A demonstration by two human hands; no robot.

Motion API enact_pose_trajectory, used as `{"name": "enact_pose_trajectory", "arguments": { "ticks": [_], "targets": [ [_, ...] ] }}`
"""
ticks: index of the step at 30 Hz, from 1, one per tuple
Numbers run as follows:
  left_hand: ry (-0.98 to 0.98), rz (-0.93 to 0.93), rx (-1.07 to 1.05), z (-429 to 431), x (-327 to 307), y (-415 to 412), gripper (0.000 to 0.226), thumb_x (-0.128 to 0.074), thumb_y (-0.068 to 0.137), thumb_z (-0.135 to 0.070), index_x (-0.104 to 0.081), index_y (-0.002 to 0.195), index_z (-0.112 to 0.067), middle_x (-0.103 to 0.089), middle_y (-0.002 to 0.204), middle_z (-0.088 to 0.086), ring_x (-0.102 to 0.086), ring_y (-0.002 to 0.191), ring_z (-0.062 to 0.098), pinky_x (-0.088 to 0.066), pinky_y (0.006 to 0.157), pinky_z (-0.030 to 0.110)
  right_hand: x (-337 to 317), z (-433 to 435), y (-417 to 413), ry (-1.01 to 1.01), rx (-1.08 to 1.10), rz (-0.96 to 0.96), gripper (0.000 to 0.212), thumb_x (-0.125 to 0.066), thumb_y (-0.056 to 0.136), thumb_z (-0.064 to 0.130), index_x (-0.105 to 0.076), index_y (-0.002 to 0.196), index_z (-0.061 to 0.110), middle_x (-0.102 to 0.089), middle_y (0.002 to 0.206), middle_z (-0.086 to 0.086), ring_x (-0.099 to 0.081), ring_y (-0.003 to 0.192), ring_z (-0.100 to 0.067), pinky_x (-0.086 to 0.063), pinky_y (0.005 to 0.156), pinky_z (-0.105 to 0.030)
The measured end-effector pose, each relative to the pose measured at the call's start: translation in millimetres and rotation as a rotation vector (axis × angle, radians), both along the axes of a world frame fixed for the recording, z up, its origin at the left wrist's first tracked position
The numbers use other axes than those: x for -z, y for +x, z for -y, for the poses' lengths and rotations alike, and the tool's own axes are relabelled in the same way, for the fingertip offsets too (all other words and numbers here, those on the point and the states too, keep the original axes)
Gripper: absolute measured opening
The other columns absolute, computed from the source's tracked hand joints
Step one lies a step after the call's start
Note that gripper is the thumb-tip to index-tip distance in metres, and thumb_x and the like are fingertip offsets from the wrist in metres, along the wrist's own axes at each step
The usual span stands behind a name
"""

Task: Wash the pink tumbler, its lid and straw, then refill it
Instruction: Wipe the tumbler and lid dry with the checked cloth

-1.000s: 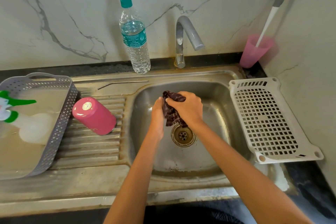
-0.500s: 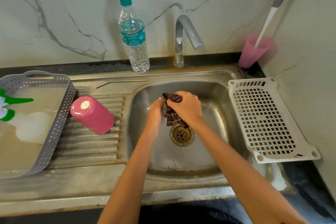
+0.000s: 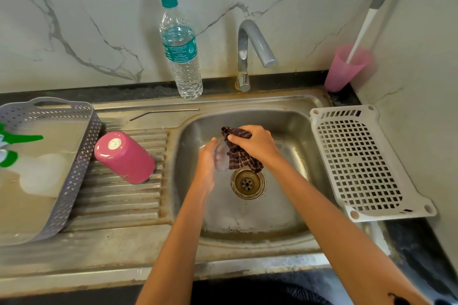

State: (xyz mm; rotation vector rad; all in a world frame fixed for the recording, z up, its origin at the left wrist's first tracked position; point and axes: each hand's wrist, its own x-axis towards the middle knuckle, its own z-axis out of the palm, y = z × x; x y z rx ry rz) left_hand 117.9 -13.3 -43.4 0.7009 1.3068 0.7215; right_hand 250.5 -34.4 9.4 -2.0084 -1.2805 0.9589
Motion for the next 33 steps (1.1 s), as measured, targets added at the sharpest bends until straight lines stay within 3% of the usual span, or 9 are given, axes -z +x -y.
{"name": "enact_pose_trajectory", "arguments": {
  "ticks": [4, 8, 11, 14, 17, 20, 26, 30, 33],
  "targets": [
    [-0.091, 0.057, -0.079, 2, 2, 0, 0.043, -0.05, 0.097, -0.041, -0.066, 0.118, -0.008, -0.068, 0.112, 0.014, -0.063, 0.107, 0.03, -0.052, 0.077, 0.034, -1, 1, 2, -0.062, -0.029, -0.052, 0.028, -0.068, 0.086, 0.038, -0.07, 0.109, 0.022, -0.07, 0.106, -0.001, -0.063, 0.102, -0.02, -0.052, 0.091, -0.038],
    [-0.061, 0.146, -0.222, 1, 1, -2, 0.026, -0.05, 0.098, -0.028, -0.068, 0.093, -0.01, -0.071, 0.076, 0.005, -0.064, 0.081, 0.024, -0.05, 0.069, 0.03, 10, 11, 2, -0.061, -0.007, 0.0, 0.027, -0.067, 0.088, 0.036, -0.069, 0.113, 0.025, -0.069, 0.11, 0.002, -0.061, 0.107, -0.019, -0.048, 0.09, -0.033],
    [-0.07, 0.239, -0.344, -5, -3, 1, 0.034, -0.042, 0.101, -0.025, -0.065, 0.106, -0.001, -0.067, 0.086, 0.012, -0.063, 0.079, 0.024, -0.05, 0.073, 0.033, 21, 23, -5, -0.006, -0.002, 0.026, 0.029, -0.069, 0.086, 0.035, -0.069, 0.114, 0.028, -0.07, 0.11, 0.003, -0.061, 0.108, -0.019, -0.045, 0.09, -0.03],
    [-0.123, 0.274, -0.429, -12, -4, 6, 0.031, -0.039, 0.102, -0.028, -0.061, 0.1, -0.006, -0.064, 0.089, 0.013, -0.061, 0.081, 0.024, -0.049, 0.073, 0.035, 28, 32, -14, 0.089, -0.01, 0.081, 0.027, -0.069, 0.085, 0.035, -0.07, 0.111, 0.031, -0.068, 0.102, 0.006, -0.063, 0.098, -0.018, -0.047, 0.083, -0.028],
    [-0.113, 0.225, -0.372, -9, -5, 9, 0.032, -0.041, 0.102, -0.029, -0.063, 0.095, -0.007, -0.068, 0.074, 0.007, -0.061, 0.076, 0.02, -0.048, 0.071, 0.032, 25, 30, -12, 0.179, -0.071, 0.24, 0.023, -0.067, 0.086, 0.036, -0.071, 0.108, 0.036, -0.061, 0.095, 0.007, -0.061, 0.085, -0.017, -0.045, 0.07, -0.027],
    [-0.084, 0.166, -0.272, -10, -5, 12, 0.033, -0.043, 0.103, -0.029, -0.063, 0.082, -0.012, -0.067, 0.057, -0.001, -0.059, 0.073, 0.017, -0.046, 0.074, 0.03, 21, 26, -11, 0.198, -0.107, 0.33, 0.021, -0.065, 0.087, 0.036, -0.07, 0.108, 0.037, -0.059, 0.099, 0.008, -0.061, 0.083, -0.018, -0.048, 0.069, -0.03],
    [-0.044, 0.037, -0.189, -9, 2, 11, 0.039, -0.039, 0.103, -0.042, -0.065, 0.089, -0.016, -0.066, 0.082, 0.002, -0.061, 0.086, 0.016, -0.043, 0.095, 0.033, 21, 26, -14, 0.172, -0.282, 0.485, 0.019, -0.062, 0.088, 0.029, -0.068, 0.106, 0.028, -0.052, 0.096, 0.002, -0.06, 0.078, -0.025, -0.045, 0.065, -0.032],
    [0.006, -0.055, -0.049, -5, 2, 16, 0.048, -0.032, 0.104, -0.041, -0.054, 0.068, -0.017, -0.053, 0.071, 0.005, -0.051, 0.067, 0.011, -0.041, 0.078, 0.026, 15, 18, -9, 0.157, -0.287, 0.493, 0.034, -0.061, 0.084, 0.025, -0.052, 0.116, 0.031, -0.062, 0.097, -0.002, -0.062, 0.085, -0.03, -0.049, 0.067, -0.036],
    [0.038, -0.108, 0.004, -9, -8, 16, 0.045, -0.033, 0.103, -0.041, -0.055, 0.073, -0.015, -0.051, 0.075, 0.008, -0.049, 0.07, 0.014, -0.038, 0.074, 0.026, 15, 19, -7, 0.162, -0.228, 0.453, 0.034, -0.059, 0.085, 0.024, -0.053, 0.117, 0.033, -0.062, 0.096, -0.003, -0.062, 0.087, -0.03, -0.049, 0.069, -0.036]
  ]
}}
